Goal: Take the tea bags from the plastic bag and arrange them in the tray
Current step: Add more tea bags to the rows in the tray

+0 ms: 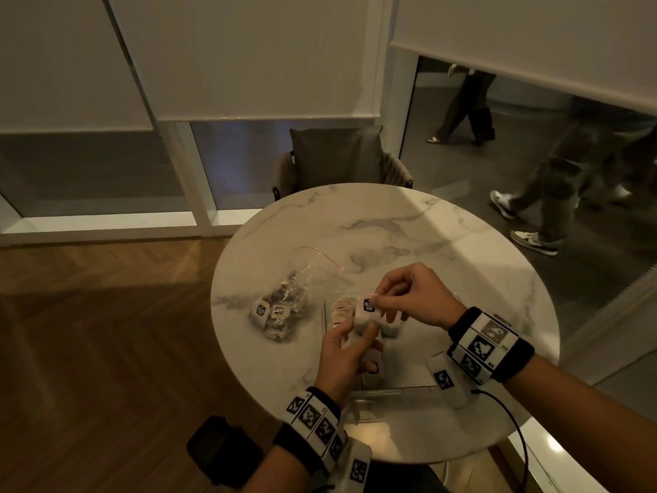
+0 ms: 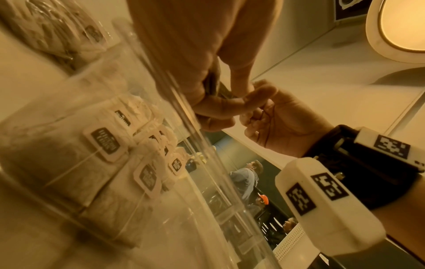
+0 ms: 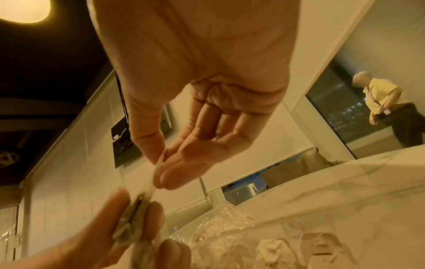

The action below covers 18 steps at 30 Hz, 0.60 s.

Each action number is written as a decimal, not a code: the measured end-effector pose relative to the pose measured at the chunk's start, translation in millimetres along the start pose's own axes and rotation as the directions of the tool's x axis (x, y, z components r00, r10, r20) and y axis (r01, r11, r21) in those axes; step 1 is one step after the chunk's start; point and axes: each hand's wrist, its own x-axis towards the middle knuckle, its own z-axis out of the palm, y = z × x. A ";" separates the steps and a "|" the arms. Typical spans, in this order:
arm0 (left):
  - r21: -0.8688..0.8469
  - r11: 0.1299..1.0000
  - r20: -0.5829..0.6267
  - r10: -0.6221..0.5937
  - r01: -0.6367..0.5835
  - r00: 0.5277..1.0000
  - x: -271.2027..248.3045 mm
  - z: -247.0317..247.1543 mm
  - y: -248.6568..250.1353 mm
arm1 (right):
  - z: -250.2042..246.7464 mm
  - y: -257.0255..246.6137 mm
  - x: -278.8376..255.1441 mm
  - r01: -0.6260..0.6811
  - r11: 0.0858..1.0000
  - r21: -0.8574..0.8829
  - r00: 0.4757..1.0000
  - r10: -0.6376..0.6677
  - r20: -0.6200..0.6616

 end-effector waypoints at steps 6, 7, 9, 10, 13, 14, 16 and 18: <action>0.027 1.000 -0.012 0.002 -0.002 1.000 1.1 -1.0 -3.6 | 1.1 5.0 0.1 0.059 0.982 -0.182 0.998 -0.051 0.049; 0.027 1.000 -0.014 0.000 0.000 1.000 1.3 -0.7 -4.1 | 0.8 6.0 0.7 0.076 0.969 -0.233 0.997 -0.068 0.041; 0.019 1.000 -0.034 -0.012 0.012 0.999 1.8 0.1 -4.8 | -2.8 6.5 2.1 0.093 0.935 -0.343 0.995 -0.098 0.002; 0.016 1.000 -0.047 -0.020 0.021 0.999 2.7 0.0 -5.4 | -5.0 5.9 2.6 0.099 0.924 -0.369 0.994 -0.107 0.000; 0.017 0.999 -0.069 -0.029 0.030 0.997 4.5 0.3 -7.1 | -9.9 4.1 3.4 0.124 0.928 -0.352 0.992 -0.115 0.047; 0.009 1.000 -0.080 -0.028 0.029 0.996 5.0 0.2 -7.7 | -11.0 3.6 3.3 0.124 0.919 -0.375 0.992 -0.117 0.043; -0.001 1.000 -0.093 -0.025 0.025 0.995 4.9 0.4 -7.3 | -12.7 3.5 3.1 0.123 0.906 -0.406 0.992 -0.118 0.038; 0.003 1.000 -0.082 -0.011 0.011 0.997 4.3 0.3 -6.8 | -13.1 4.6 3.1 0.132 0.925 -0.356 0.991 -0.119 0.057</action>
